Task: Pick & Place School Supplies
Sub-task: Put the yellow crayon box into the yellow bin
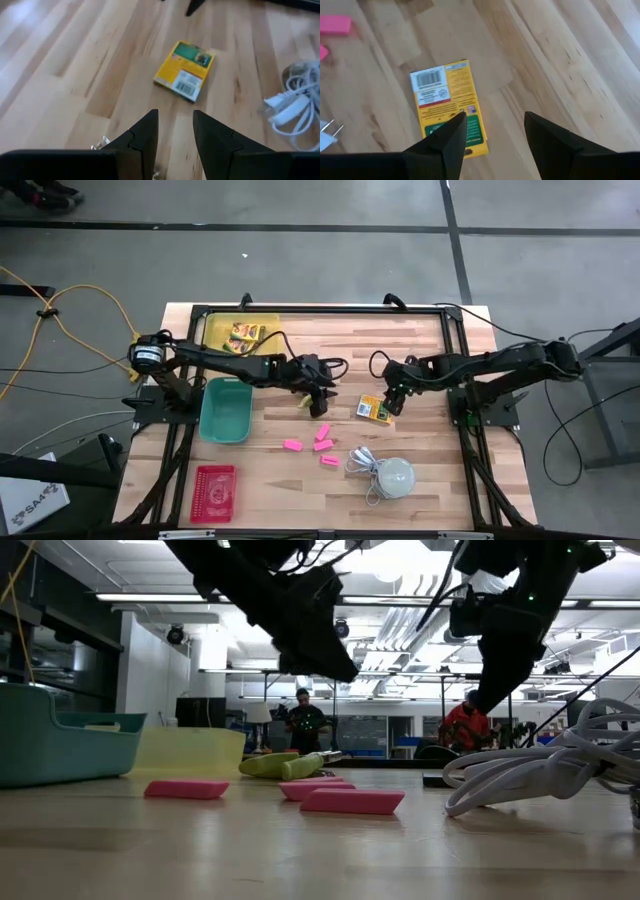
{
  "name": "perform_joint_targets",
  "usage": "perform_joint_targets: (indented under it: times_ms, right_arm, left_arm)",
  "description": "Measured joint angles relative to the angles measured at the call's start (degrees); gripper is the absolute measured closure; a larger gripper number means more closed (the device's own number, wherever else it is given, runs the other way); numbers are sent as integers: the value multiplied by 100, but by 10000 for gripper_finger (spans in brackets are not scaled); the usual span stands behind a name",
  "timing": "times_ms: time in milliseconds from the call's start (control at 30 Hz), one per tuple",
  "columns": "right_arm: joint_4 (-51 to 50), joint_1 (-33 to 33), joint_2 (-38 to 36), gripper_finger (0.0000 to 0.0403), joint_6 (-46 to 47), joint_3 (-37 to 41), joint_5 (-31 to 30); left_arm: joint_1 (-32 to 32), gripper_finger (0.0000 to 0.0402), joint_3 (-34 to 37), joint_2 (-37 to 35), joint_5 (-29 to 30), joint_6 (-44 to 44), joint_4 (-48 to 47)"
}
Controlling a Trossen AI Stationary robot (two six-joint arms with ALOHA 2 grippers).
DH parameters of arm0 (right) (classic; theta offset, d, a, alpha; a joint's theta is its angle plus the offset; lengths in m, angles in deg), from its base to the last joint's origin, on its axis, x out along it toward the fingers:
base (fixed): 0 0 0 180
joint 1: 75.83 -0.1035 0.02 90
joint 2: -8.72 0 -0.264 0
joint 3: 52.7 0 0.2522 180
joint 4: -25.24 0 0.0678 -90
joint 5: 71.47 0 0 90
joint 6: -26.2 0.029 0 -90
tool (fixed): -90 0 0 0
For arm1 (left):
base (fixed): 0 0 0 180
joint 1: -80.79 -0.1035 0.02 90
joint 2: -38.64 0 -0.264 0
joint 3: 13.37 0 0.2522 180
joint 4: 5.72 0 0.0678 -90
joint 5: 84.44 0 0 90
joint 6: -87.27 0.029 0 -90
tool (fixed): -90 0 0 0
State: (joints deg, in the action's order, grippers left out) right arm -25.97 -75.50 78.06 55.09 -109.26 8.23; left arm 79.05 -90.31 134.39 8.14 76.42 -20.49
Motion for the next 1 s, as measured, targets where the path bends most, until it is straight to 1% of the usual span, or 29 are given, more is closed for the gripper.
perform_joint_targets:
  times_ms: [67, 167, 1000]
  right_arm:
    - [3, 49, 0, 213, 105, 20, 0]
    - [-17, 103, 0, 213, 241, 25, 0]
    - [91, 130, 0, 213, 243, 25, -4]
  left_arm:
    - [0, 285, -13, 66, -76, 121, 220]
    - [-2, 285, 0, 68, -238, 186, 282]
    - [-2, 285, -2, 65, -253, 188, 235]
